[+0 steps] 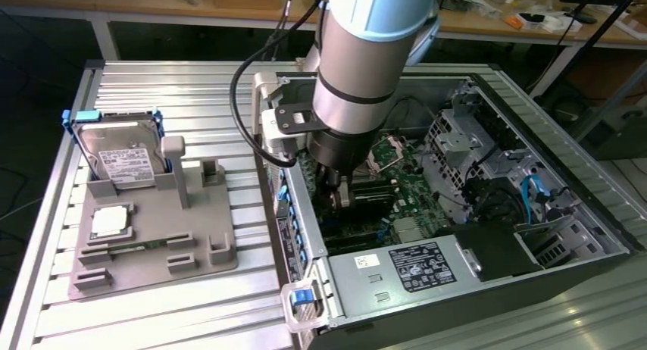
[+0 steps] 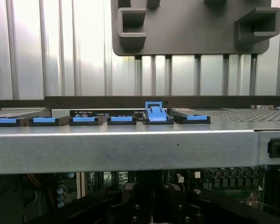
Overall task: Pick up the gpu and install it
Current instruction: 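Press down on the gpu until it lock into place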
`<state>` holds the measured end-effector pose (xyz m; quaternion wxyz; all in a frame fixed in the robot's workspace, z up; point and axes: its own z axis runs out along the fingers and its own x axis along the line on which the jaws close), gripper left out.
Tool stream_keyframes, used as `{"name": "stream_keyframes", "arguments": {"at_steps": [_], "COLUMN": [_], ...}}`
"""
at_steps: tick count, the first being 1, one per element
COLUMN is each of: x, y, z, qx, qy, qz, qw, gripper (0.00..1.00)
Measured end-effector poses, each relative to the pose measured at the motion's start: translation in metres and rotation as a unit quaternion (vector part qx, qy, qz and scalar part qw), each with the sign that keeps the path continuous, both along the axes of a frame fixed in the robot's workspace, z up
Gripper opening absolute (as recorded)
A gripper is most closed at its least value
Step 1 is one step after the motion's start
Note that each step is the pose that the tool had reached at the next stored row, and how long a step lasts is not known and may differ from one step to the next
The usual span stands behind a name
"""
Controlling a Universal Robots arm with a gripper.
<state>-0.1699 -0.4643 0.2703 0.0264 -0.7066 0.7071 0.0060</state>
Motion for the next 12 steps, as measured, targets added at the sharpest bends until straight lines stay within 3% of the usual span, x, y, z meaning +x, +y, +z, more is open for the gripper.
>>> {"name": "stream_keyframes", "arguments": {"at_steps": [12], "x": [0.0], "y": [0.0], "z": [0.0], "qx": [0.0], "qy": [0.0], "qz": [0.0], "qw": [1.0], "gripper": [0.11]}}
